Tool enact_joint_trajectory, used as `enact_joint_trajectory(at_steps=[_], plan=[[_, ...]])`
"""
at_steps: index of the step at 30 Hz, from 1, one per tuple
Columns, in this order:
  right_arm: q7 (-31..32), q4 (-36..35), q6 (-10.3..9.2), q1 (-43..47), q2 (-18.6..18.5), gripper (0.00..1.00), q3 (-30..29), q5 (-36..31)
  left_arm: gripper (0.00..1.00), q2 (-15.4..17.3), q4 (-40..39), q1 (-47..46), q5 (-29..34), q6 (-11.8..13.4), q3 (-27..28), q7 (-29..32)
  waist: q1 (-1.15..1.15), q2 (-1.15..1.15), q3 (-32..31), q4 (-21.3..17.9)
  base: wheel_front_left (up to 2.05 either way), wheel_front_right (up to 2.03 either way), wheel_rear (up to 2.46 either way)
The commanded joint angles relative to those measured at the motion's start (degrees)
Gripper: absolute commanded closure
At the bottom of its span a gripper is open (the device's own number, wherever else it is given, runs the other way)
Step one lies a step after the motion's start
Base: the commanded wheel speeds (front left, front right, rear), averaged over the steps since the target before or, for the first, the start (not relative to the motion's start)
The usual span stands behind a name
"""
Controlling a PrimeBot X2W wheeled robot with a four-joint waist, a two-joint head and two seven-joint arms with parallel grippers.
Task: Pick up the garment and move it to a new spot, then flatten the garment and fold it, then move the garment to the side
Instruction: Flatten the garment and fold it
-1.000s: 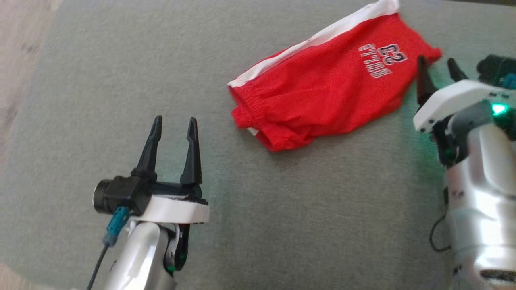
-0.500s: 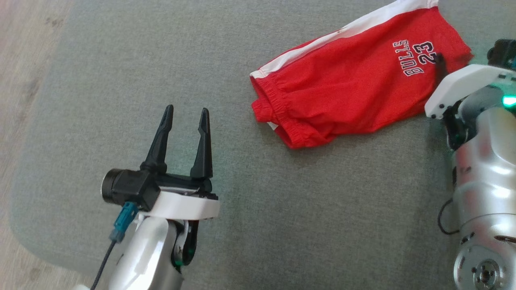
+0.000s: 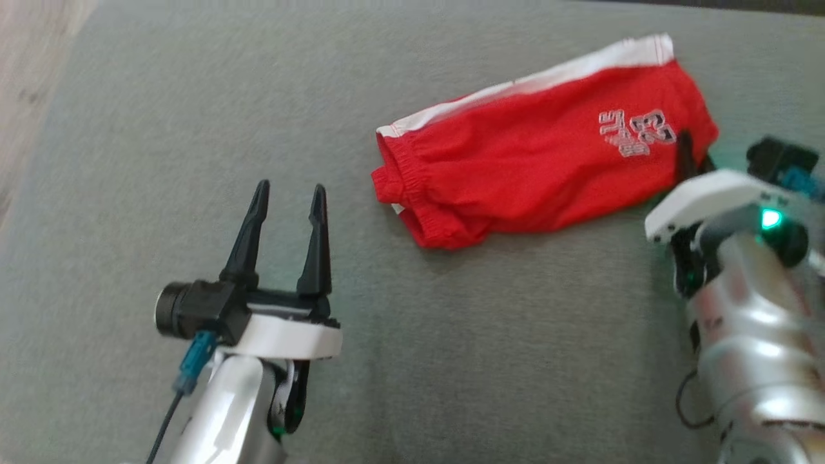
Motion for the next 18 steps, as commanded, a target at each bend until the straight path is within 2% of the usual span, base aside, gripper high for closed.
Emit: enact_joint_trajectory(at_steps=[1, 6, 8, 14, 18], plan=[[-1.3, -1.3, -0.04, 0.2, 0.8, 1.0, 1.8, 1.4, 0.0, 0.3, -1.5, 0.5, 0.4, -0.1, 2.5, -0.3, 0.0, 0.0, -2.3, -2.5, 0.0, 0.0, 0.0], [-4.5, -3.2, -0.04, 5.7, 0.8, 1.0, 5.6, 9.6, 0.0, 0.3, -0.9, 2.2, 1.4, -0.7, 2.7, -0.3, 0.0, 0.0, -5.9, -6.9, 0.0, 0.0, 0.0], [-5.2, -4.7, -0.04, 7.8, 0.8, 1.0, 5.2, 11.0, 0.0, 0.3, -0.9, 2.7, 1.5, -0.6, 3.0, -0.3, 0.0, 0.0, -6.6, -7.9, 0.0, 0.0, 0.0], [-6.0, -8.8, -0.04, 13.2, 0.8, 1.0, 0.7, 14.1, 0.0, 0.3, -1.0, 3.8, 1.7, -0.9, 3.1, -0.3, 0.0, 0.0, -7.3, -8.9, 0.0, 0.0, 0.0], [-6.1, -9.6, -0.04, 15.0, 0.8, 1.0, 1.0, 16.3, 0.0, 0.3, -1.0, 4.3, 1.8, -1.1, 3.1, -0.3, 0.0, 0.0, -7.3, -8.7, 0.0, 0.0, 0.0]])
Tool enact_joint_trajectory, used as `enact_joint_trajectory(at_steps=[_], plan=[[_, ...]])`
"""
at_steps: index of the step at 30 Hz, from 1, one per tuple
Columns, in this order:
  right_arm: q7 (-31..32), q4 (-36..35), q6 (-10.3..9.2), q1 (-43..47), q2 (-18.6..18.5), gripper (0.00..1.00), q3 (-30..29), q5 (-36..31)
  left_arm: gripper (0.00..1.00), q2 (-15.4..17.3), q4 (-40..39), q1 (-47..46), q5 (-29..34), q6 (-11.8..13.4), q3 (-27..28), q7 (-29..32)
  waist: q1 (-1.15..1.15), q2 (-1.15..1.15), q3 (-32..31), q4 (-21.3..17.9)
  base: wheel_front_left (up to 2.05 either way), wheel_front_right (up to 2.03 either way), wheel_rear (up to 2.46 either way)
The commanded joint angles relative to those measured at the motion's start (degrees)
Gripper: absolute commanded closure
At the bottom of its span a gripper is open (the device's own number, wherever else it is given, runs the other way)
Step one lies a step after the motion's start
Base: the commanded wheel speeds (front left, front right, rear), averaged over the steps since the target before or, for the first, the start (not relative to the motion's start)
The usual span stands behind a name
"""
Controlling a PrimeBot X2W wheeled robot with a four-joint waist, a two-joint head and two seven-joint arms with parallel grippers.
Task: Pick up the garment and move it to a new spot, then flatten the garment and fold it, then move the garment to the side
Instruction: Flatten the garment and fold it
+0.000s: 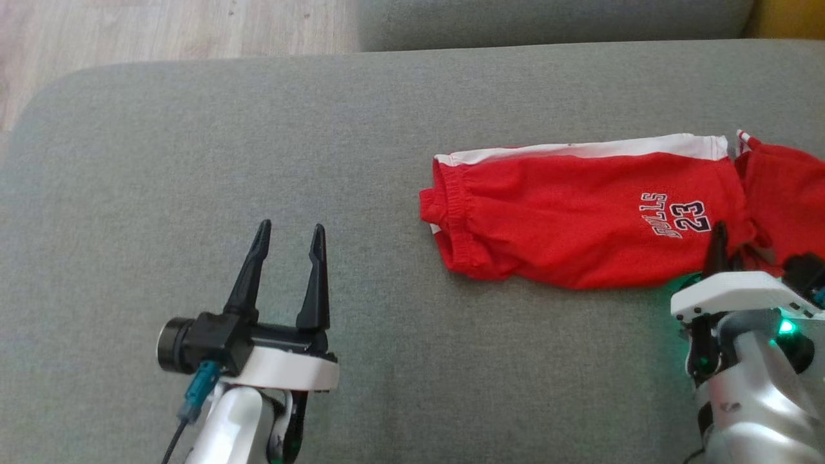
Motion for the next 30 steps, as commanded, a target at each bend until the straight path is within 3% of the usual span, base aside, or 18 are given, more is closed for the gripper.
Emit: enact_joint_trajectory(at_steps=[1, 13, 30], plan=[[-0.5, -2.0, -0.04, -1.3, 0.5, 1.0, 1.8, 0.3, 0.0, 0.3, -1.6, -0.8, 0.4, -0.1, 2.0, -0.3, 0.01, 0.0, 0.1, 0.2, 0.0, 0.0, 0.0], [-0.8, -4.7, -0.04, -3.9, 0.5, 1.0, 7.6, 5.0, 0.0, 0.3, -0.2, -0.3, 0.5, -0.5, 1.1, -0.3, 0.01, 0.0, -1.9, 2.6, 0.0, 0.0, 0.0], [-0.8, -8.6, -0.04, -4.4, 0.5, 1.0, 30.0, 15.7, 0.0, 0.3, 2.4, 1.0, 0.8, -0.6, -0.2, -0.3, 0.01, 0.0, -5.8, 8.4, 0.0, 0.0, 0.0]])
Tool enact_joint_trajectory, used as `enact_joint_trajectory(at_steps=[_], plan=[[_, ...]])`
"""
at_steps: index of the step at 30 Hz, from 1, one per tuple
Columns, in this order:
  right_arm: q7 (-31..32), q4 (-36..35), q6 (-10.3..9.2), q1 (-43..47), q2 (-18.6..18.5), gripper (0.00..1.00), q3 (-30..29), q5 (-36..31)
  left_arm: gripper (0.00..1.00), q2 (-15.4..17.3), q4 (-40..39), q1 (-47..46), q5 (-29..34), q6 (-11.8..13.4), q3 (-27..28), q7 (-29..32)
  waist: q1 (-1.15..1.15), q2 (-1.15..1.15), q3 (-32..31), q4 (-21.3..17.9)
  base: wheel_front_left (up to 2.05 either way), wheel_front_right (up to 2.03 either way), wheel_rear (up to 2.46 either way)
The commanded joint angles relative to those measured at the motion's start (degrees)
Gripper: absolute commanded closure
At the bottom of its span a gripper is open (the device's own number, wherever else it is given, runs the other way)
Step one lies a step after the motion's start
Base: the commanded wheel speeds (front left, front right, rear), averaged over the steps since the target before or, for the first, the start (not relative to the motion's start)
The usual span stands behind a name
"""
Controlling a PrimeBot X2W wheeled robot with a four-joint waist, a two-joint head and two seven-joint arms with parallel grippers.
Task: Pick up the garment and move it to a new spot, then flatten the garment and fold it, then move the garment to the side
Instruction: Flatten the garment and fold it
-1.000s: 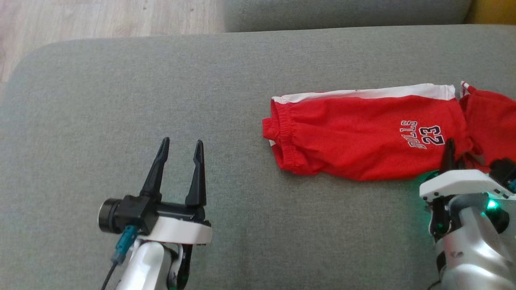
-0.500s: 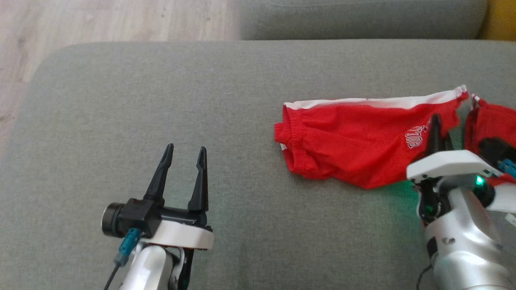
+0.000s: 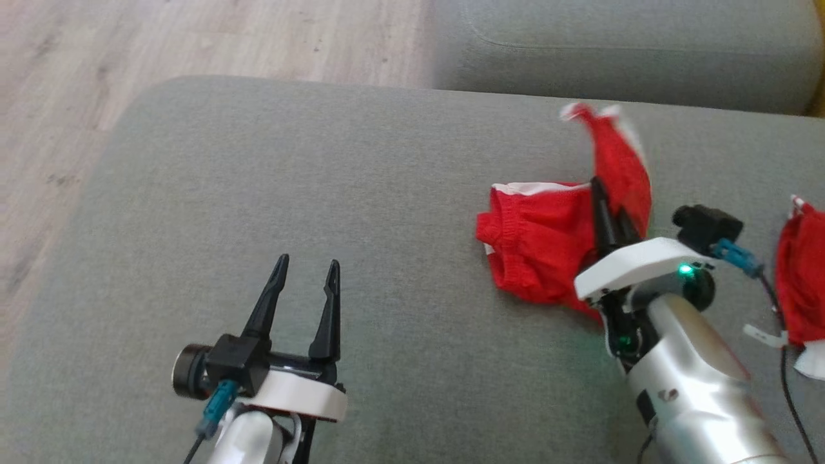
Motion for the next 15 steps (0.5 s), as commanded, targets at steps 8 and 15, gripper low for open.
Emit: enact_joint_trajectory(at_steps=[8, 15], plan=[[-0.7, -1.1, -0.04, -3.2, 0.4, 1.0, 11.7, 3.4, 0.0, 0.2, -1.4, -1.1, -0.1, 0.3, 1.4, -0.3, 0.0, 0.0, 0.2, 2.7, 0.0, 0.0, 0.0], [-0.1, 2.7, -0.04, -4.2, 0.4, 1.0, 20.3, 2.0, 0.0, 0.3, -1.6, -1.4, -0.1, 0.5, 1.5, -0.3, 0.0, 0.0, 0.8, 2.8, 0.0, 0.0, 0.0]])
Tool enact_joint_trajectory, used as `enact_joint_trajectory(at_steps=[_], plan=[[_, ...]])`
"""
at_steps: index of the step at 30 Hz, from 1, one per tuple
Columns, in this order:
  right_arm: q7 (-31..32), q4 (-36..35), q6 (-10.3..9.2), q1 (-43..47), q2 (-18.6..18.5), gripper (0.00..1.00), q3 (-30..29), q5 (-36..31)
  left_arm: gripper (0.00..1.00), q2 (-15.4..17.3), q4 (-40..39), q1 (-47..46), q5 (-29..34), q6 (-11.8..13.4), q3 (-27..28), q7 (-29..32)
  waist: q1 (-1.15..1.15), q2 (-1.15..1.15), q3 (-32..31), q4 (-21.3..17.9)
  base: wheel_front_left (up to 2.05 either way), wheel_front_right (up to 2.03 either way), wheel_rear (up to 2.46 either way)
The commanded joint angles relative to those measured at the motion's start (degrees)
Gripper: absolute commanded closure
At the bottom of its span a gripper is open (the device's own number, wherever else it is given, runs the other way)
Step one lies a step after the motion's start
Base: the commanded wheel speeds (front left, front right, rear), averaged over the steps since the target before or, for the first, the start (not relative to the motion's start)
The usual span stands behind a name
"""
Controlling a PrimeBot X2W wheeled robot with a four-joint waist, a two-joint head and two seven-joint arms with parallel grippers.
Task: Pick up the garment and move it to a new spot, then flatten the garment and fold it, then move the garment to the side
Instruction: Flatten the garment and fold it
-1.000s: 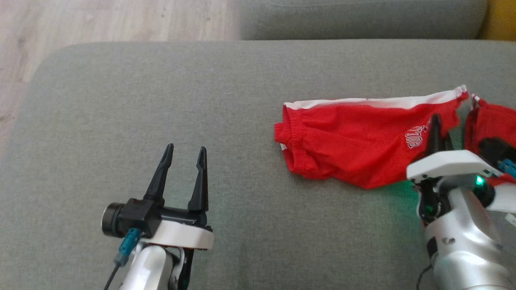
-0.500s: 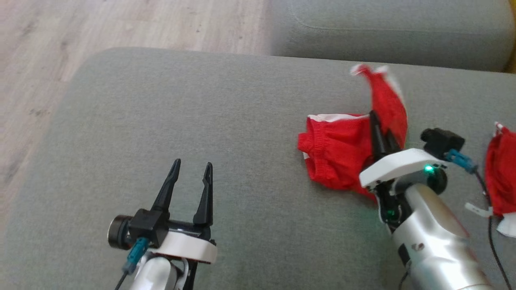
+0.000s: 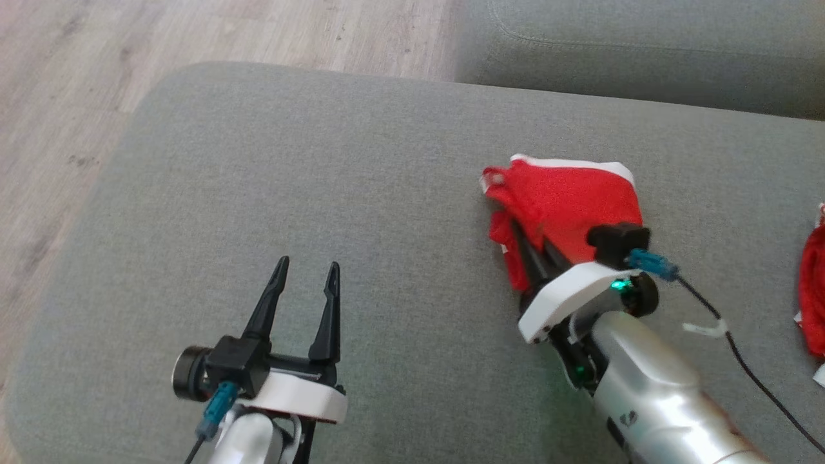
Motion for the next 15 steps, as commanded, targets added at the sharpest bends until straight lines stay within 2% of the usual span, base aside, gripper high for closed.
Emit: enact_joint_trajectory(at_steps=[1, 6, 7, 8, 11, 15], plan=[[-0.1, -1.1, -0.04, -2.3, 0.5, 1.0, 2.4, -0.4, 0.0, 0.4, -1.8, -1.6, -0.1, 0.5, 1.7, -0.3, 0.0, 0.0, 0.1, -0.3, 0.0, 0.0, 0.0], [2.5, 0.1, -0.04, -1.6, 0.5, 1.0, 9.2, -0.2, 0.0, 0.5, -1.7, -1.5, -0.1, 0.6, 1.6, -0.3, 0.0, 0.0, -0.1, -1.5, 0.0, 0.0, 0.0], [3.0, -0.2, -0.04, -1.3, 0.5, 0.47, 10.5, 0.2, 0.0, 0.5, -1.7, -1.5, -0.1, 0.6, 1.6, -0.3, 0.0, 0.0, -0.2, -1.8, 0.0, 0.0, 0.0], [3.3, -0.4, -0.04, -1.1, 0.5, 0.0, 11.5, 0.7, 0.0, 0.5, -1.7, -1.5, -0.1, 0.6, 1.6, -0.3, 0.0, 0.0, -0.3, -2.2, 0.0, 0.0, 0.0], [1.8, -1.2, -0.04, -1.4, 0.5, 0.0, 12.0, 1.9, 0.0, 0.7, -2.1, -1.7, -0.3, 0.7, 2.0, -0.3, 0.0, 0.0, -0.7, -3.6, 0.0, 0.0, 0.0], [-0.4, -2.0, -0.04, -2.5, 0.3, 0.0, 9.8, -0.1, 0.0, 0.9, -3.4, -1.7, -0.8, 0.9, 3.1, -0.3, 0.0, 0.0, -1.0, -5.9, 0.0, 0.0, 0.0]])
